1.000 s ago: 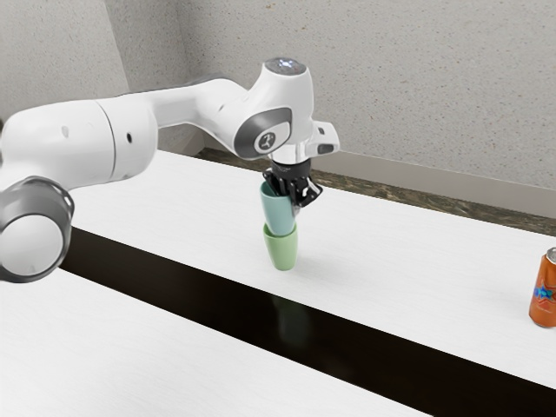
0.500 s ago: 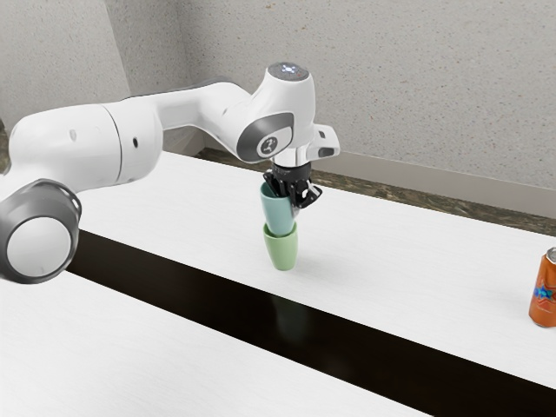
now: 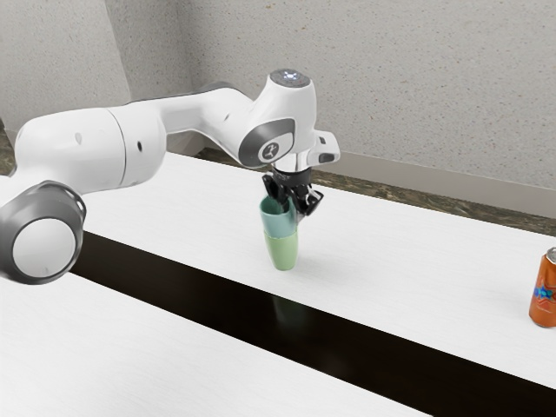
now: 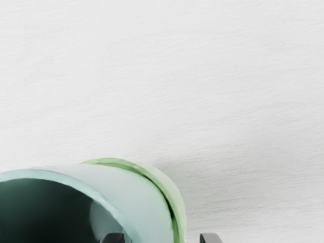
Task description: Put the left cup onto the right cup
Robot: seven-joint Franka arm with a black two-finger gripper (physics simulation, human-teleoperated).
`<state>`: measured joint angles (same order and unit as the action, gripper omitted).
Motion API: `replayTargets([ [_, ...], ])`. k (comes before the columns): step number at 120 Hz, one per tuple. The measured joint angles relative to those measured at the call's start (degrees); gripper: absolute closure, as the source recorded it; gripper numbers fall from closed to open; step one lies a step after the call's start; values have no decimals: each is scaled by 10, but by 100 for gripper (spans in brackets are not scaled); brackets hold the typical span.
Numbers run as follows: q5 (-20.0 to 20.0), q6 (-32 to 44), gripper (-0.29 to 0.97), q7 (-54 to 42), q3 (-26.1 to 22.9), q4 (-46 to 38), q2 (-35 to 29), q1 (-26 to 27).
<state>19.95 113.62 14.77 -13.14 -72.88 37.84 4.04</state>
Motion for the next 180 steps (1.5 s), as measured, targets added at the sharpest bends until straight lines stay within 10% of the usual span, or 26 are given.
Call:
replayTargets([
  [41, -5, 1, 11, -4, 1, 0, 0, 0],
  [124, -7, -2, 0, -2, -6, -1, -27, 9],
  [180, -123, -122, 0, -4, 84, -139, -313, -6],
])
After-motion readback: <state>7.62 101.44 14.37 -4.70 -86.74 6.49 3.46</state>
